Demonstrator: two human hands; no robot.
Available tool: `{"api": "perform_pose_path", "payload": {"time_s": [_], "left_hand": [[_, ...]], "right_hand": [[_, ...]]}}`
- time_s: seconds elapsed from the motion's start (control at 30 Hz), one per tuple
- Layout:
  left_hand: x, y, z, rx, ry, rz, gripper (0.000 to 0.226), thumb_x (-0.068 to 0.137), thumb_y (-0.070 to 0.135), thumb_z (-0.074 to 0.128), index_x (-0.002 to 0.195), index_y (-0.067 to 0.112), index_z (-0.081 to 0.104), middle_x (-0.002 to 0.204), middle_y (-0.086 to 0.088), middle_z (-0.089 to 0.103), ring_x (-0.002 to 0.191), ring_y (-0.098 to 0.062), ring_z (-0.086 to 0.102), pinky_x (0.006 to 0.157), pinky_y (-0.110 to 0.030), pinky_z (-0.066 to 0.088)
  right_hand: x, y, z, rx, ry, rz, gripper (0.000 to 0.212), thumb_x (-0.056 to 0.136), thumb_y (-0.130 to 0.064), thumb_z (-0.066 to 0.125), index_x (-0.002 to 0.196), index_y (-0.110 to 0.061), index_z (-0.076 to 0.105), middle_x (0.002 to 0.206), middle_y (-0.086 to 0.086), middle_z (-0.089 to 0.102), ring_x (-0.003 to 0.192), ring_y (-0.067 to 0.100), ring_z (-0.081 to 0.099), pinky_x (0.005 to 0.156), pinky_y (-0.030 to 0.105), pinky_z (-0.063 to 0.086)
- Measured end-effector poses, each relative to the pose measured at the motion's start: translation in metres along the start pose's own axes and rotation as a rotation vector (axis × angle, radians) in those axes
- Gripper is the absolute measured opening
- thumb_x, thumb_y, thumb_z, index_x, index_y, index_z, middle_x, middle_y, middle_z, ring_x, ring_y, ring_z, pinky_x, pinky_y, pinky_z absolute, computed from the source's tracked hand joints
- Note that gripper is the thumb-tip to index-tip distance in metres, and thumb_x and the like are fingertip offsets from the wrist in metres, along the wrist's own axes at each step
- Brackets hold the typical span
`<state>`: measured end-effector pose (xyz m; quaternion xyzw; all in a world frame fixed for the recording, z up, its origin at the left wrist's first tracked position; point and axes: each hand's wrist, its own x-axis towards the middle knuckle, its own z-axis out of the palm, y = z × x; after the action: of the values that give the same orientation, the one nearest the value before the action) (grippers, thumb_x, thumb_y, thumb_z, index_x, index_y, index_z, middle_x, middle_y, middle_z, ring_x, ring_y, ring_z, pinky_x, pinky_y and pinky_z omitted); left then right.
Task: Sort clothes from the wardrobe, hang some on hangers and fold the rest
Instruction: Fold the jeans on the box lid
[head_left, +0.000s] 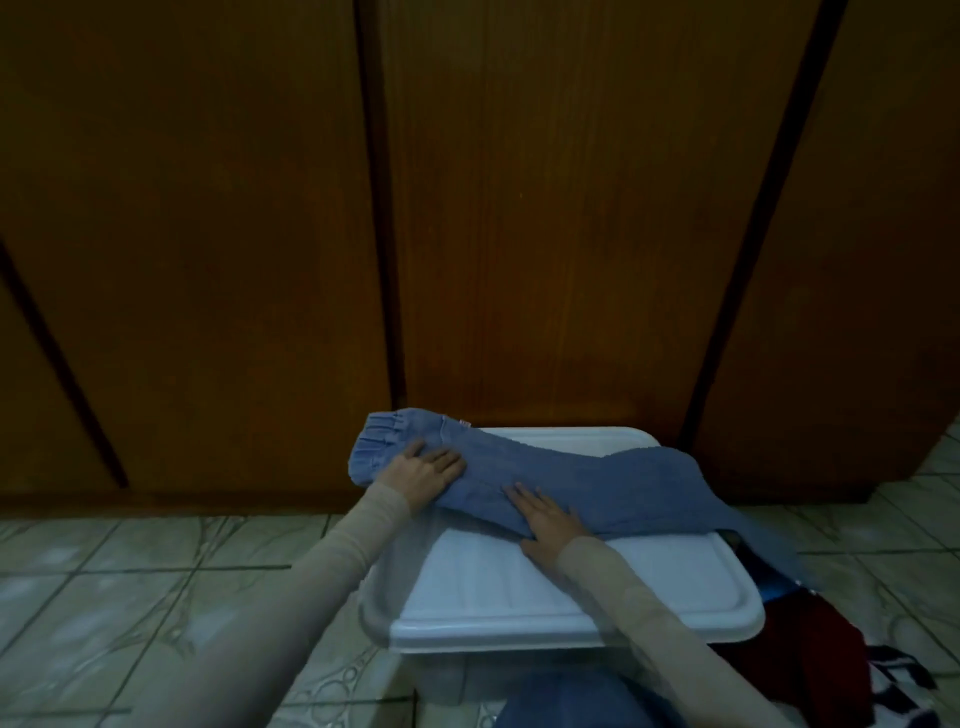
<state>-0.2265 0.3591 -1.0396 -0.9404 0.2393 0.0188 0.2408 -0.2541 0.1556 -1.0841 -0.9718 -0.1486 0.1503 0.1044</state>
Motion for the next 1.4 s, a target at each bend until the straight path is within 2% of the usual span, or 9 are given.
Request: {"api": "perform_pose_path", "payload": {"time_s": [0.23,0.37,0.43,0.5,0.6,0.73,1.1,1.23,1.4], "left_hand": [[-0.038,-0.041,0.010,0.174,0.009,-0.018,0.057,0.101,0.014,0.032,0.150,0.010,0.004,0.158,-0.012,0.005,0.146,-0.022,0.008,0.117,-0.042,0.003],[-0.048,-0.050,0.018,0.194,0.126,-0.043,0.066,0.041,0.034,0.092,0.103,0.017,0.073,0.103,-0.005,0.072,0.095,-0.012,0.068,0.080,-0.034,0.054],[-0.053,-0.048,0.028,0.128,0.011,-0.068,0.067,0.059,0.031,0.086,0.120,0.015,0.063,0.122,-0.011,0.063,0.112,-0.014,0.061,0.092,-0.038,0.049],[-0.052,-0.040,0.049,0.031,-0.099,-0.106,0.061,0.097,0.018,0.046,0.149,0.013,0.016,0.156,-0.013,0.016,0.143,-0.021,0.019,0.114,-0.045,0.016],[-0.057,-0.025,0.055,-0.025,-0.264,-0.155,0.068,0.099,0.018,0.037,0.150,0.013,-0.008,0.158,-0.009,-0.009,0.146,-0.020,-0.006,0.113,-0.058,-0.007],[-0.046,-0.003,0.042,-0.193,-0.283,-0.095,0.079,0.094,0.031,0.048,0.151,0.019,-0.005,0.158,-0.007,-0.007,0.146,-0.020,-0.005,0.111,-0.059,-0.011],[0.016,0.096,0.002,-0.688,-0.191,0.083,0.052,0.102,0.023,0.029,0.150,0.019,0.010,0.158,-0.001,0.000,0.145,-0.020,0.002,0.115,-0.029,-0.001],[0.027,0.109,-0.001,-0.939,-0.129,0.043,0.046,0.103,0.023,0.027,0.148,0.018,0.019,0.157,-0.001,0.012,0.144,-0.017,0.012,0.110,-0.022,0.009],[0.040,0.100,0.009,-1.100,-0.087,-0.010,0.042,0.101,0.017,0.033,0.142,0.023,0.039,0.154,0.001,0.024,0.139,-0.019,0.026,0.107,-0.019,0.017]], "right_hand": [[0.018,-0.047,0.006,0.037,-0.023,-0.098,0.068,0.099,-0.015,0.035,0.149,-0.022,-0.010,0.158,-0.003,-0.009,0.146,0.020,-0.003,0.116,0.047,0.004],[0.023,-0.061,0.012,0.039,-0.039,-0.142,0.068,0.099,-0.021,0.037,0.150,-0.021,-0.007,0.158,-0.001,-0.006,0.145,0.019,-0.001,0.117,0.043,0.005],[0.023,-0.060,0.017,0.003,-0.039,-0.163,0.067,0.099,-0.022,0.038,0.150,-0.020,-0.005,0.158,0.000,-0.003,0.145,0.020,0.001,0.118,0.039,0.004],[0.021,-0.052,0.020,0.002,-0.042,-0.172,0.062,0.100,-0.020,0.037,0.151,-0.017,0.001,0.158,0.002,0.000,0.145,0.019,0.004,0.118,0.032,0.004],[0.016,-0.033,0.021,0.037,0.014,-0.157,0.054,0.100,-0.014,0.038,0.149,-0.017,0.018,0.157,0.001,0.012,0.143,0.019,0.017,0.115,0.026,0.013],[0.008,-0.003,0.015,-0.143,0.205,-0.032,0.044,0.095,-0.010,0.039,0.139,-0.018,0.043,0.144,0.000,0.041,0.130,0.021,0.041,0.101,0.032,0.039],[-0.035,0.096,-0.009,-0.408,0.361,0.467,0.036,0.097,-0.016,0.038,0.133,-0.018,0.042,0.134,0.005,0.045,0.127,0.022,0.039,0.101,0.035,0.032],[-0.044,0.109,-0.022,-0.363,0.383,0.615,0.025,0.098,-0.021,0.039,0.119,-0.021,0.052,0.107,-0.003,0.064,0.099,0.014,0.061,0.089,0.030,0.041],[-0.049,0.115,-0.029,-0.058,0.482,0.847,0.025,0.097,-0.032,0.042,0.117,-0.018,0.049,0.107,0.004,0.060,0.098,0.019,0.060,0.083,0.032,0.044]]}}
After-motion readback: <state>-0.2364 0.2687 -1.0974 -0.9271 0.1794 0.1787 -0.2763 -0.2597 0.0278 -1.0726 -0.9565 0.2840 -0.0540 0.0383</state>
